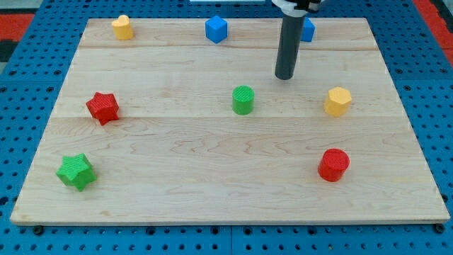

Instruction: Move the green circle to the bottom center of the board

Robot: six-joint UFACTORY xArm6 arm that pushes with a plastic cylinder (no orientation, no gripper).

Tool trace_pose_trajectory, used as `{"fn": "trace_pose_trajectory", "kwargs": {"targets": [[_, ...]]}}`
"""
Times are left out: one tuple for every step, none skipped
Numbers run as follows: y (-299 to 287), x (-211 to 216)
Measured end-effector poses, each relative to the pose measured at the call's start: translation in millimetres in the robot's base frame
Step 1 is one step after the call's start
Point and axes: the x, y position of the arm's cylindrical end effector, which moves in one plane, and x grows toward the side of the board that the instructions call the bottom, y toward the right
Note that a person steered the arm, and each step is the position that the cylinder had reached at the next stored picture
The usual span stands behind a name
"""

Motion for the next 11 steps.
{"fn": "trace_pose_trajectory", "kwargs": {"targets": [[-5, 19], [-27, 20], [-40, 34], [-52, 66], [-68, 56], [-83, 41], [-115, 44], [-134, 65], [-145, 90], [-185, 86], [-187, 96]]}}
